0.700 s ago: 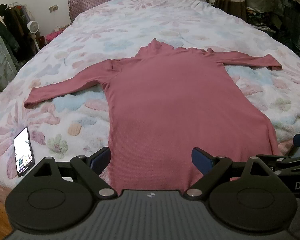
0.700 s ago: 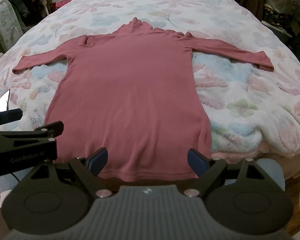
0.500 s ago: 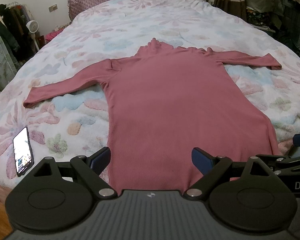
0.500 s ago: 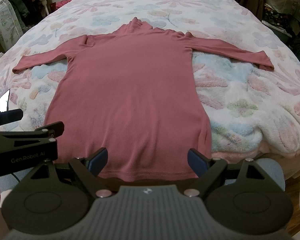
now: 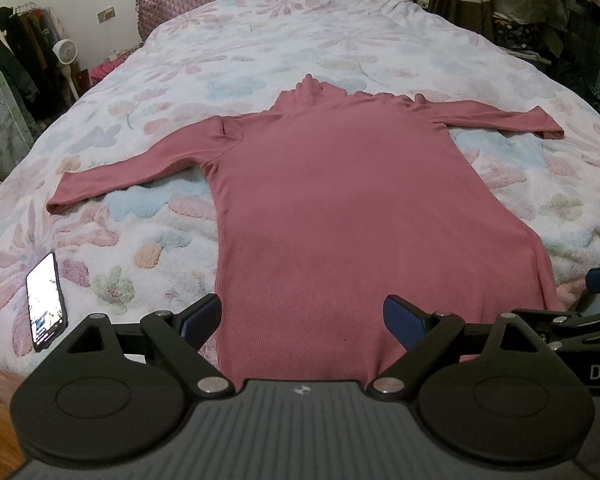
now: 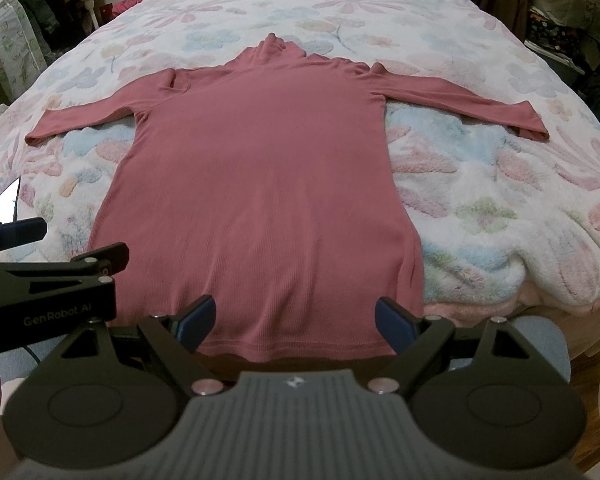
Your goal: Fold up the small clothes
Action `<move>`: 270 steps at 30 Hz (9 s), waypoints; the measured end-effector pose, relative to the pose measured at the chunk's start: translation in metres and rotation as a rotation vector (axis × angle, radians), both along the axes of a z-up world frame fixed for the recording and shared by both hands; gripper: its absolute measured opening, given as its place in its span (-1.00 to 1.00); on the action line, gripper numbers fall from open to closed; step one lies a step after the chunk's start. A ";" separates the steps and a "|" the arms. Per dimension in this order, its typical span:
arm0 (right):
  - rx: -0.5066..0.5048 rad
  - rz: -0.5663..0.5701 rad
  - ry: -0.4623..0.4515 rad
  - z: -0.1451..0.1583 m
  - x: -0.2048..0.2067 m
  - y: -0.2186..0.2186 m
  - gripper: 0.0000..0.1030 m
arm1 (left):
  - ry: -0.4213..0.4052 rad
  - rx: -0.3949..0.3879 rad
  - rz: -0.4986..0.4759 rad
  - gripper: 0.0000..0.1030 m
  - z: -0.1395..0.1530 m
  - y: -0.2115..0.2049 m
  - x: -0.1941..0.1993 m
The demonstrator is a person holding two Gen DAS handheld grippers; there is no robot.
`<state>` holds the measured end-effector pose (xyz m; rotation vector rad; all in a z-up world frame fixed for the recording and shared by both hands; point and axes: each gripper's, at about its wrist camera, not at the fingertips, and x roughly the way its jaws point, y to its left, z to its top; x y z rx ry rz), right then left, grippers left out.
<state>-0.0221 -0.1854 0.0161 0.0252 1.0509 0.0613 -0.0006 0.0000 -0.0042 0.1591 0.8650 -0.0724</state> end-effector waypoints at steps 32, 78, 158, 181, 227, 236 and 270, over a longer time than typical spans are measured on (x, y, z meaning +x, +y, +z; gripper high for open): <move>-0.034 0.031 -0.108 -0.006 0.016 -0.003 0.61 | -0.003 -0.155 0.018 0.69 0.002 0.035 0.035; 0.122 0.099 -0.190 -0.036 0.223 -0.017 0.61 | -0.209 -0.575 0.570 -0.93 -0.029 0.412 0.243; 0.341 -0.098 -0.100 -0.117 0.406 -0.132 -0.98 | 0.077 -0.479 0.296 -0.84 -0.085 0.161 0.360; 0.117 0.028 -0.129 -0.107 0.322 -0.106 -1.00 | 0.207 -0.346 0.167 -0.90 -0.082 0.135 0.280; 0.299 -0.260 -0.295 0.007 0.338 -0.397 -1.00 | 0.142 -0.284 0.129 -0.36 -0.050 0.083 0.323; 0.439 -0.056 -0.441 0.146 0.357 -0.245 -1.00 | 0.097 -0.321 0.128 -0.36 -0.027 0.116 0.302; 0.599 0.149 0.041 -0.089 0.434 0.127 -0.32 | 0.091 -0.498 0.188 -0.26 -0.045 0.193 0.320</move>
